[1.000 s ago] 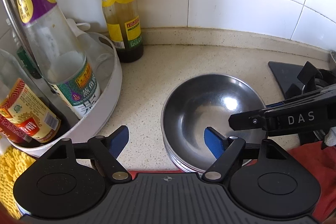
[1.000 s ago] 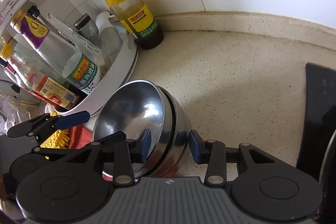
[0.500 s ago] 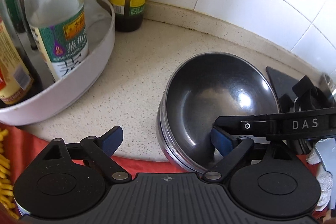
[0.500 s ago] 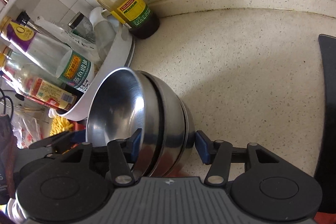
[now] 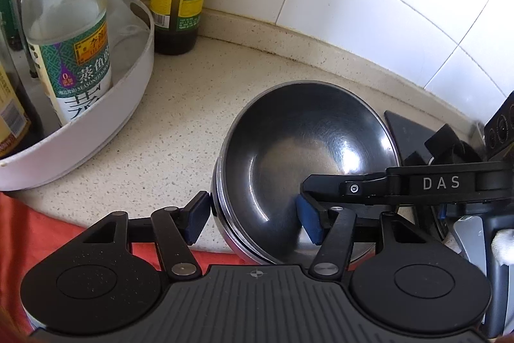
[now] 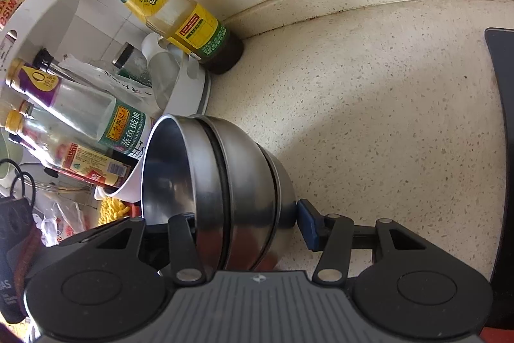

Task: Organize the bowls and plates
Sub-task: 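Carry the steel bowl stack with both grippers toward the floral plates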

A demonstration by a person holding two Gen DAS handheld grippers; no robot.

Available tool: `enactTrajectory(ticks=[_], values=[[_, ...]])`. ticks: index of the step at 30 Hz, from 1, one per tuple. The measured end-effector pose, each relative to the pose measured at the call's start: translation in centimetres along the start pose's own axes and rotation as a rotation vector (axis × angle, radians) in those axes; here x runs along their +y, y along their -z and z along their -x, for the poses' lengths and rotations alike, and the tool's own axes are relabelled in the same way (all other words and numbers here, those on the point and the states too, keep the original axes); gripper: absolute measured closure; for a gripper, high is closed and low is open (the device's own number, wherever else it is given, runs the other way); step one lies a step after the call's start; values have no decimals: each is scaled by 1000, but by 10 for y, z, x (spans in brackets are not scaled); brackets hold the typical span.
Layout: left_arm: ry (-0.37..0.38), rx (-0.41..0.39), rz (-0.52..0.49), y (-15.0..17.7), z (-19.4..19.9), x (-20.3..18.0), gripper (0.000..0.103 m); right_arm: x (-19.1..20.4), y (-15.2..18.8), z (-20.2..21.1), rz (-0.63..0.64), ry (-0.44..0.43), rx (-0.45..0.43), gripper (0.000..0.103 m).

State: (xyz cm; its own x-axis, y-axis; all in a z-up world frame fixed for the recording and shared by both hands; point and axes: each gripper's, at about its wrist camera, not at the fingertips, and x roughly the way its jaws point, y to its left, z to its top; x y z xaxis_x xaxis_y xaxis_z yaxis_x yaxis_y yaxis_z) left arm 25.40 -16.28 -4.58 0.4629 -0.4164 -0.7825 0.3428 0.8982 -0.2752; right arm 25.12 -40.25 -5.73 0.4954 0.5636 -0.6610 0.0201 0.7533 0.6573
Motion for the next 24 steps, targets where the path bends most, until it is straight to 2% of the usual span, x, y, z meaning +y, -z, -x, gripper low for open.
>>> enactTrajectory(ticks=[2,4,7,9,12,15,24], values=[[23,10,50,1,-5,10,25,-2,0,-1,-6,-15,-1,55],[78,32,122,1,-6,17,35,-1,-1,-1,-1,-15,2,55],[30,29,53,0,-3,1,31,-2,-5,-4,-20,-31,18,55],[14,24,48,1,0,-4,30,-3,-7,-3,-25,-32,22,55],[17,21,50,-4,4,-6,30,0,-9,2,-18,-45,5,55],[12,-17,25,-10,16,-11,30,8,-13,15,-7,-61,-29,55],[50,-135,-22,-12,78,-26,30,59,-3,71,67,-47,-129,55]])
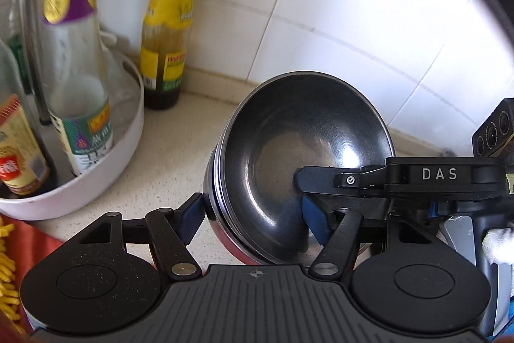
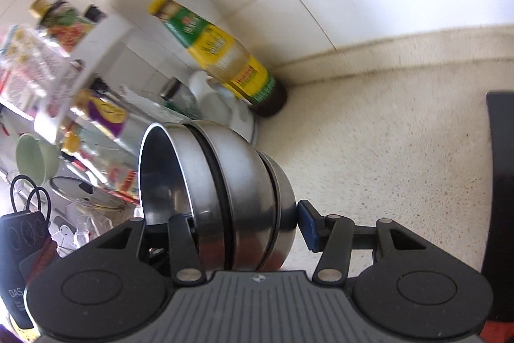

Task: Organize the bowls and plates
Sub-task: 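Carry the steel bowl stack with both grippers toward the floral plates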

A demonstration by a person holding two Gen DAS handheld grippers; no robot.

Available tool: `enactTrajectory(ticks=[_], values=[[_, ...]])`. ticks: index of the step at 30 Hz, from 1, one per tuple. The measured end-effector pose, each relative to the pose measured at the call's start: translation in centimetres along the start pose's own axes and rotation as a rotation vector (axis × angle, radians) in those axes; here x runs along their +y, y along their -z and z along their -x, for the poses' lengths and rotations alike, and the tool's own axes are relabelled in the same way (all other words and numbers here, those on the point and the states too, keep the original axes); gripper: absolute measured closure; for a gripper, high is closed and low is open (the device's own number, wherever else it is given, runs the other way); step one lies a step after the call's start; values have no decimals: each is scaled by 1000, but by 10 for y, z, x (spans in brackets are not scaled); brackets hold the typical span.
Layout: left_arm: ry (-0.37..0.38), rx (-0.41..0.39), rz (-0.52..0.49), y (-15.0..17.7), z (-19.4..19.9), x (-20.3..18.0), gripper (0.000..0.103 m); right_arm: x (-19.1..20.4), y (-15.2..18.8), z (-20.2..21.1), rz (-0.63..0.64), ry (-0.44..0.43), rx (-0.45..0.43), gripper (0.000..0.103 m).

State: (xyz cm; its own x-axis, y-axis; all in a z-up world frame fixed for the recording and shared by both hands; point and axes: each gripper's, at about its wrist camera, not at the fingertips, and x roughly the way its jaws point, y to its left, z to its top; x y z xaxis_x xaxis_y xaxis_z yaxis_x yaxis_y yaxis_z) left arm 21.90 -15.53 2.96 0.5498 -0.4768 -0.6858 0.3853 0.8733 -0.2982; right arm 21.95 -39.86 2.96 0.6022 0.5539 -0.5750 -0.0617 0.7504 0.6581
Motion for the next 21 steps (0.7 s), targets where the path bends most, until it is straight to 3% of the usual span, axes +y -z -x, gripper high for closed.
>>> enactTrajectory(ticks=[11,21], values=[[42,-54,-24,20,77,-9,30,65,45,48,31,22,-44,55],[73,-15,-33,70,117,-7,30,86,115,74,-10,59,-37,55]])
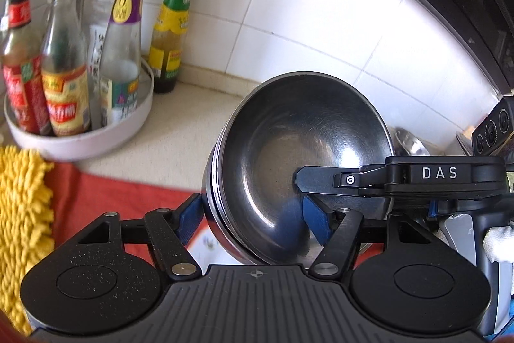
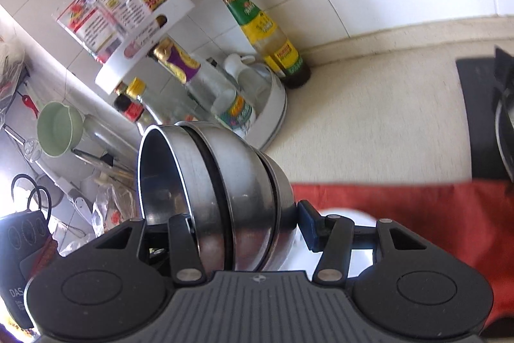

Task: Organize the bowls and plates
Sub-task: 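Carry the steel bowl stack with both grippers toward the floral plates, then lower the bowl stack onto the floral plates and open both grippers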

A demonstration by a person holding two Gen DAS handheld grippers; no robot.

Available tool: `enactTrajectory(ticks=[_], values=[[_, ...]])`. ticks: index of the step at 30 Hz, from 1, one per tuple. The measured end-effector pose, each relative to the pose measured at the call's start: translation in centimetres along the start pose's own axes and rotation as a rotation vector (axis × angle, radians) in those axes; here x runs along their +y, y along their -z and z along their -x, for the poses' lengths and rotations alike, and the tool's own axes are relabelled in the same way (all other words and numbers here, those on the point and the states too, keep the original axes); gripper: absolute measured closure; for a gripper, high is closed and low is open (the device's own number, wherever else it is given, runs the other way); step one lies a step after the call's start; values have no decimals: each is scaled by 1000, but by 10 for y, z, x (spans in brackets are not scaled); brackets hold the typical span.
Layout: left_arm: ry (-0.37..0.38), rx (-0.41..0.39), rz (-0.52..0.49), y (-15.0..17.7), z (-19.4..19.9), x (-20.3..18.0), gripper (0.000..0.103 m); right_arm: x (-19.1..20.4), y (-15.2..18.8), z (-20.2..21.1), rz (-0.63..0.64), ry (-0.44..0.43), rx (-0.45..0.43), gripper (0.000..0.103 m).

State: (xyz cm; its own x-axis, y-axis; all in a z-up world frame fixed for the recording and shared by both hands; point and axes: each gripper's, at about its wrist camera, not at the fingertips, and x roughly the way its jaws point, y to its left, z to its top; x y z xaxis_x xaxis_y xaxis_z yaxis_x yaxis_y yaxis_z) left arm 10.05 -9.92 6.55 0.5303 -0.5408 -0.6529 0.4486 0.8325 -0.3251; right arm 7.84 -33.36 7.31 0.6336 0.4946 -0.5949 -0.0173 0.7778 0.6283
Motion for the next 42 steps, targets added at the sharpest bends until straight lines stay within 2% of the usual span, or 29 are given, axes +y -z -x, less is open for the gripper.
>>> enactTrajectory(ticks=[9,23,26,32,35,42], values=[[-3,80,17,41,-13,4,29,-28,44,-13,-89,35,28,55],[-32,175,16,61,-55,8,30,-69,57,-42,-115,59,71,53],[-32,166,7,61,-55,8,31,-70,55,-40,-108,54,67,54],[-61,142,27,59,-43,11,26,-55,57,-21,-26,88,12,54],[-77,118,38,60,-33,14,21,-49,56,-11,13,103,-21,52],[-111,79,71,61,-9,14,20,-36,68,22,32,145,-100,52]])
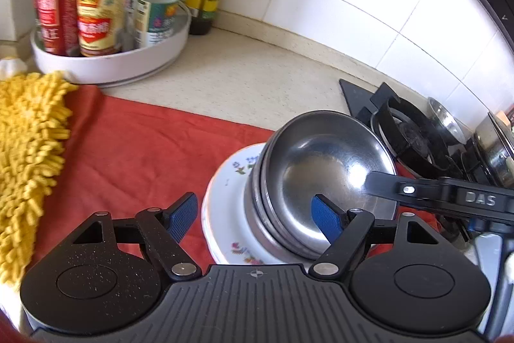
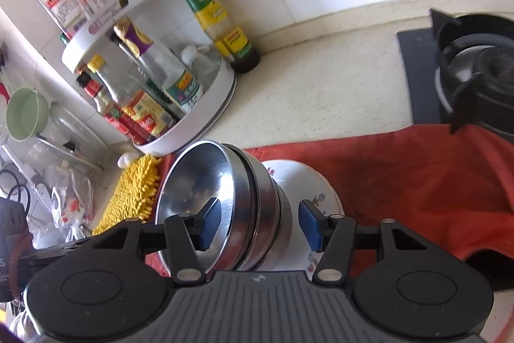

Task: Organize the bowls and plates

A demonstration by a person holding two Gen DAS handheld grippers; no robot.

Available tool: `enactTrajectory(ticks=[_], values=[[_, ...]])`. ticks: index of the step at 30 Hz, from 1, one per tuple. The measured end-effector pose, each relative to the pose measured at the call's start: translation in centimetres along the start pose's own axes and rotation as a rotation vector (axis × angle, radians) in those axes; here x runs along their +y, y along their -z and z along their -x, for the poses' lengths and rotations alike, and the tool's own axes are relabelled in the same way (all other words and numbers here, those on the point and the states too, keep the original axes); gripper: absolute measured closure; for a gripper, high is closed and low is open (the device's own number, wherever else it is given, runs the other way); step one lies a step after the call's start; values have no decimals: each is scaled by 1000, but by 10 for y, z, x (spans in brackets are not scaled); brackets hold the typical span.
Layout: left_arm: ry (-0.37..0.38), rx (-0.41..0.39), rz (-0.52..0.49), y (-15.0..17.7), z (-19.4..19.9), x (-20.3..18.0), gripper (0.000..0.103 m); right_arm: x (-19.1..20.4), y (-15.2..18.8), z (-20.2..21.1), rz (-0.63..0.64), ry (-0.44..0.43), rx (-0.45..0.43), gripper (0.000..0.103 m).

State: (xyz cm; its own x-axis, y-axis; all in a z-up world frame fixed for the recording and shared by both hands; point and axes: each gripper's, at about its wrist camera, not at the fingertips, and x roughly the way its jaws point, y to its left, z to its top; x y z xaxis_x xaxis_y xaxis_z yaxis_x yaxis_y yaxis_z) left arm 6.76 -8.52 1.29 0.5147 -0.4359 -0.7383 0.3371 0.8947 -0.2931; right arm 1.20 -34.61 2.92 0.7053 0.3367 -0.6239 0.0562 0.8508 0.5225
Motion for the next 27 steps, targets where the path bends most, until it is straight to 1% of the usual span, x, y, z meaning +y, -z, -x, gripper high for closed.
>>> enactTrajectory(ticks=[2,3,5,7,10,14,18,23,27], values=[[-9,-23,7,4,11,0,20,13,8,17,57,25,-41,52],[-22,-35,11,6,17,-1,19,21,13,24,88,56,-54,52],[-59,-54,11,13,29,-3,18,36,26,36,151,130,-80,46],[-94,-68,16,24,40,-7,15,49,42,44,210,200,-101,42],[-118,-68,25,44,51,-12,11,59,66,51,235,268,-112,38],[-124,-35,14,68,55,-17,10,57,85,54,211,300,-95,36],[-142,1,2,83,53,-21,9,53,101,57,186,314,-77,35],[-168,15,3,93,51,-23,7,55,115,51,194,318,-40,35],[-182,20,-6,96,50,-27,7,52,117,49,179,319,-29,35]])
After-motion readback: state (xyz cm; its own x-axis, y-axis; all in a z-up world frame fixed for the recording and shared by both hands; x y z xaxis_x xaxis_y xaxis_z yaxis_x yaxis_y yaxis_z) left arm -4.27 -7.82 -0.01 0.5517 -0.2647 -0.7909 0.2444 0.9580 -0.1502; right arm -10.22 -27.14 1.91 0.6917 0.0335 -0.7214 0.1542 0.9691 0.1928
